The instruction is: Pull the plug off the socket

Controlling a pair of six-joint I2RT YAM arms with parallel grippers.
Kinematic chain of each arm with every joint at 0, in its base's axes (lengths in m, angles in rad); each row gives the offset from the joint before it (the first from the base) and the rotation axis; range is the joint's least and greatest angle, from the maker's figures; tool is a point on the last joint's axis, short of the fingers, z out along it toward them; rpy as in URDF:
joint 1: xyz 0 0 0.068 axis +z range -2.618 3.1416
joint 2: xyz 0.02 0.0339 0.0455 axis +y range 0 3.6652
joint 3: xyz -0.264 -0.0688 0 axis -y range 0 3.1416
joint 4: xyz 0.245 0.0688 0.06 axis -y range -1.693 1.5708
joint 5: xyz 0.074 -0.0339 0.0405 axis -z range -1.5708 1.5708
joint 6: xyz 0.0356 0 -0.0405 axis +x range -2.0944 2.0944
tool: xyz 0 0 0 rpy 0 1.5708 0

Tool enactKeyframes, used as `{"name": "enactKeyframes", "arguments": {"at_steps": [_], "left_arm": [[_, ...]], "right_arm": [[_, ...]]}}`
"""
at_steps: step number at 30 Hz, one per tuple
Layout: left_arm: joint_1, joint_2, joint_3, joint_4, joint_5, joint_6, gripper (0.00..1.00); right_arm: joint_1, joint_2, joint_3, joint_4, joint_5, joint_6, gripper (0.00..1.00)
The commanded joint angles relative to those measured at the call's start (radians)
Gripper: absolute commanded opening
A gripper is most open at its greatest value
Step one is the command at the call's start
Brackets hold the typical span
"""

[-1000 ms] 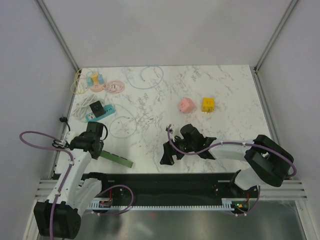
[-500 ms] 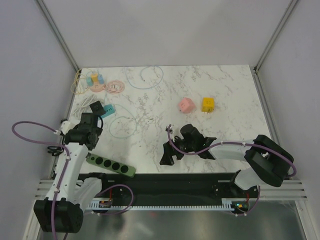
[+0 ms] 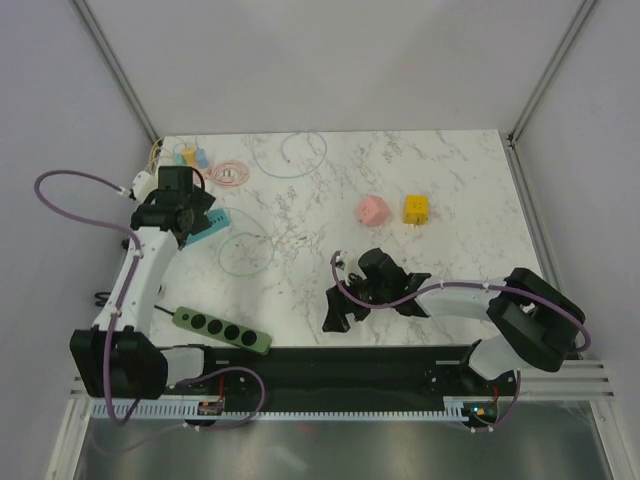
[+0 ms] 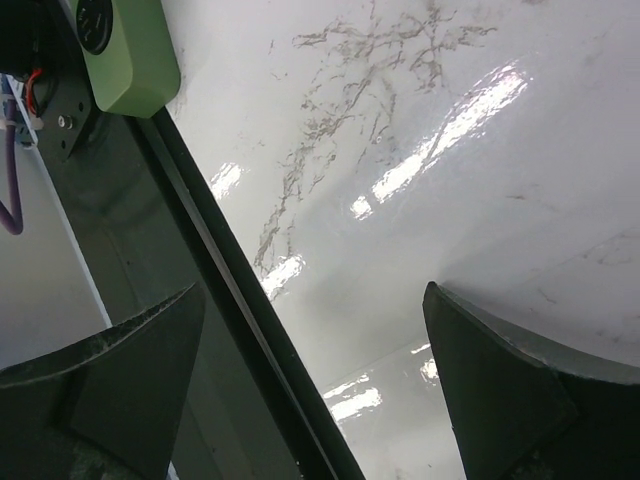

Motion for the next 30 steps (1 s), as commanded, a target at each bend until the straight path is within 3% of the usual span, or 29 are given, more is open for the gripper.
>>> {"name": "enactKeyframes", "arguments": {"at_steps": [1, 5, 10, 16, 24, 30], "left_arm": [[0.012, 0.134, 0.126, 0.142, -0.023, 0.191, 1.00], [0.013, 0.374, 0.273, 0.130, -0.076, 0.375, 1.00], [0.026, 0.514, 0.343, 0.130, -0.065, 0.514, 1.00], [0.066, 0.571, 0.338, 0.146, -0.069, 0.561, 1.00], [0.147, 0.628, 0.291, 0.214, 0.087, 0.587, 1.00], [0.153, 0.639, 0.268, 0.255, 0.177, 0.603, 0.89]], "right_arm": [[-0.006, -0.046, 0.046, -0.070, 0.050, -0.059, 0.98], [-0.009, -0.088, 0.049, -0.111, 0.077, -0.074, 0.98], [-0.030, -0.100, 0.046, -0.133, 0.113, -0.088, 0.98], [-0.064, -0.085, 0.044, -0.133, 0.117, -0.099, 0.98], [-0.077, -0.031, 0.076, -0.114, 0.097, -0.089, 0.98], [-0.083, -0.022, 0.092, -0.114, 0.100, -0.083, 0.98]]}}
